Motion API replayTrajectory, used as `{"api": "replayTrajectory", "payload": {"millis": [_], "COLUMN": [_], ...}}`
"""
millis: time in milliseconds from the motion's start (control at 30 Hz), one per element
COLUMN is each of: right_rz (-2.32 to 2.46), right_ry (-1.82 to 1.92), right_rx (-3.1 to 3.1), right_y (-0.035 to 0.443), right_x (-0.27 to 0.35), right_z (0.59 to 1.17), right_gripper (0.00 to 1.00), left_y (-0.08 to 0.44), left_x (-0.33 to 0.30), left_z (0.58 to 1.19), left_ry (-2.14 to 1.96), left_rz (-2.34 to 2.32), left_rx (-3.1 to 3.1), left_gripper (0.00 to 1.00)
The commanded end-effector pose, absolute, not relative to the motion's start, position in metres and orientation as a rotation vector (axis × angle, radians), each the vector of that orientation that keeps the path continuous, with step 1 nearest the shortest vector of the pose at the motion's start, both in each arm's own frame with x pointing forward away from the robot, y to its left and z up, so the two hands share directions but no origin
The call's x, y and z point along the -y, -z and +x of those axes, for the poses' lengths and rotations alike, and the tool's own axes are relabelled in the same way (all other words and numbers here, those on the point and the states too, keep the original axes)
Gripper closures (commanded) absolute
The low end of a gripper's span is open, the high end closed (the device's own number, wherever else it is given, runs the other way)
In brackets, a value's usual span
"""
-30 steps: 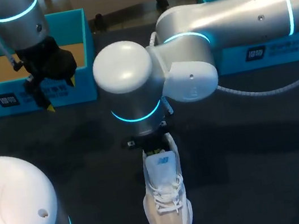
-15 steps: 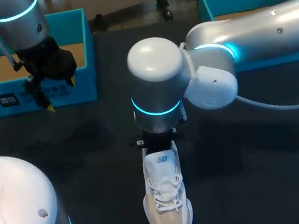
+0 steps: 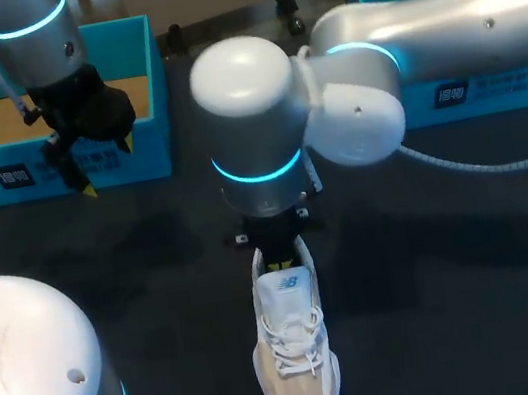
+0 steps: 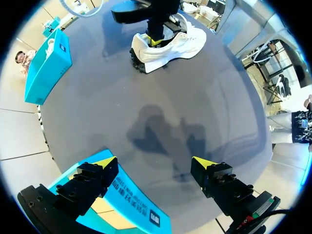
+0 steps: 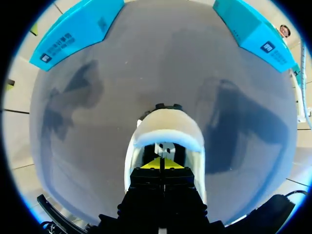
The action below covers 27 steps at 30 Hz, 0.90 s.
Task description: Take the shoe out of the shoebox, open the shoe tongue, remove and reinsert the insole, then place the shoe into the shoebox
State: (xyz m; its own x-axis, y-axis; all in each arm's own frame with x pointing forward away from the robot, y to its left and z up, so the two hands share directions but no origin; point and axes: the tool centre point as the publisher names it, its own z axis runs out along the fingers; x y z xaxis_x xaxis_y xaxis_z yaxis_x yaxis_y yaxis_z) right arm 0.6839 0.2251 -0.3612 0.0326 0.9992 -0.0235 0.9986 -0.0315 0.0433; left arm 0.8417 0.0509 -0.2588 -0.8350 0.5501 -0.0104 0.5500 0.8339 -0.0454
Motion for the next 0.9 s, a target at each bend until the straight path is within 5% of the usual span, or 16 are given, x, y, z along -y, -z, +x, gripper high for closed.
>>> {"api": "replayTrajectory", "payload": {"millis": [33,300,400,600,900], "right_rz": [2.224,2.229,2.238,2.261,2.260], "right_ry": [0.021,0.049,0.073,0.095,0.180], "right_rx": [-2.158,-2.226,-2.241,-2.243,-2.248], "right_y": [0.355,0.351,0.354,0.357,0.353], "right_x": [-0.221,-0.219,-0.222,-0.222,-0.232], "right_z": [0.680,0.671,0.667,0.654,0.647], "right_gripper": [1.00,1.00,0.84,0.82,0.62], "left_y": [0.259,0.259,0.259,0.259,0.259], "left_x": [-0.051,-0.051,-0.051,-0.051,-0.051], "left_z": [0.842,0.842,0.842,0.842,0.842], "left_ry": [-0.070,-0.070,-0.070,-0.070,-0.070], "left_rz": [-0.902,-0.902,-0.902,-0.902,-0.902], "left_rx": [3.005,3.005,3.005,3.005,3.005], "left_gripper": [0.00,0.00,0.00,0.00,0.00]}}
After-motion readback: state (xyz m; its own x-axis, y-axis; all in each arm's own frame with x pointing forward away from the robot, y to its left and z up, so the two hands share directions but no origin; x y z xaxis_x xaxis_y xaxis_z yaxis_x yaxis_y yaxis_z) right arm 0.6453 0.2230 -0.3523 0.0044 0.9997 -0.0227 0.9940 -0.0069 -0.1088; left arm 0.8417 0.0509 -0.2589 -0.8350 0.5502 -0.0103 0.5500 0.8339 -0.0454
